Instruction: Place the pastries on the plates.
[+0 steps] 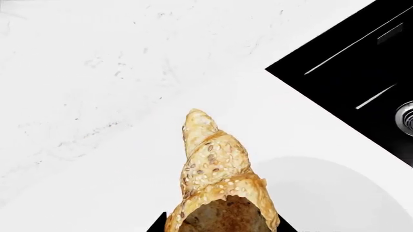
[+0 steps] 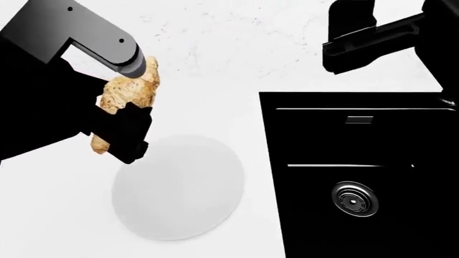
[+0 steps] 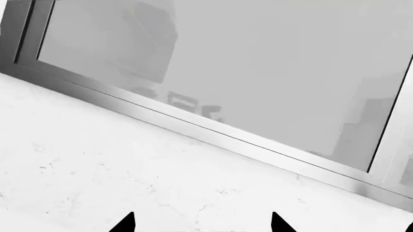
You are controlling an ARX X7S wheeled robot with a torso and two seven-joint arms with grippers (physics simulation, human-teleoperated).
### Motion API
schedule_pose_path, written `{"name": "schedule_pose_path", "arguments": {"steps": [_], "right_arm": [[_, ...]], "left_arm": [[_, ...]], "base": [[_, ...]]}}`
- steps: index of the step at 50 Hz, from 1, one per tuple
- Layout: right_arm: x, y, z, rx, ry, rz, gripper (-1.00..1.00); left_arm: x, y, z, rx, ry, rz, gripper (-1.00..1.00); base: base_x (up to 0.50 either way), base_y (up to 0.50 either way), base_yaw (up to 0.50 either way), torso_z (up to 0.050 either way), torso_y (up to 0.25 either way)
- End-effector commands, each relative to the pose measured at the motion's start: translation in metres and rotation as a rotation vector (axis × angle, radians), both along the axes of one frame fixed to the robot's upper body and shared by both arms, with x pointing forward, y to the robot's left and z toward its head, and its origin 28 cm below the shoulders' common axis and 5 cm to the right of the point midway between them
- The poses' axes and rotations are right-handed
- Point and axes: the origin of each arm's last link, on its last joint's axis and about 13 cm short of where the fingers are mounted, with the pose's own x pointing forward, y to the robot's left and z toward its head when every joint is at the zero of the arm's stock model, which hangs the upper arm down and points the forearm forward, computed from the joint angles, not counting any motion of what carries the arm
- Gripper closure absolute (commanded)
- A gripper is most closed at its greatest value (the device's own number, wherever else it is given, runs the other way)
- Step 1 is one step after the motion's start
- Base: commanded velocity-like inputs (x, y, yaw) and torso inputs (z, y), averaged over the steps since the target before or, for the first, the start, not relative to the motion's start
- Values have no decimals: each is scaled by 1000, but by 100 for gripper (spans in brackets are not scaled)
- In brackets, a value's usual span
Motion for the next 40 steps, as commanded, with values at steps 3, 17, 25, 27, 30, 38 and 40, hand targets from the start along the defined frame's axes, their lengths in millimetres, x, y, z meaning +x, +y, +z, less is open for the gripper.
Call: {"name": "schedule_pose_path", "arguments": {"steps": [3, 17, 25, 27, 30, 38, 40], "right_arm": [[-6, -13, -1, 23, -6, -59, -100], [-2, -10, -7, 12, 14, -44, -100], [-1, -9, -7, 1, 17, -35, -100], [-1, -9, -7, 1, 16, -35, -100], [-1, -9, -7, 2, 16, -34, -100], [-1, -9, -8, 2, 18, -33, -100], [-1, -9, -8, 3, 18, -34, -100]], "left_arm": [[7, -14, -9, 7, 45, -73, 100], [12, -23, -19, 28, 95, -127, 100], [14, -26, -26, 34, 121, -148, 100], [14, -27, -27, 38, 127, -151, 100], [13, -28, -29, 44, 133, -154, 100], [15, -29, -33, 59, 147, -143, 100], [16, -29, -36, 64, 154, -141, 100]], "base": [[0, 0, 0, 0, 0], [0, 0, 0, 0, 0], [0, 0, 0, 0, 0], [0, 0, 0, 0, 0], [0, 0, 0, 0, 0], [0, 0, 0, 0, 0], [0, 0, 0, 0, 0]]}}
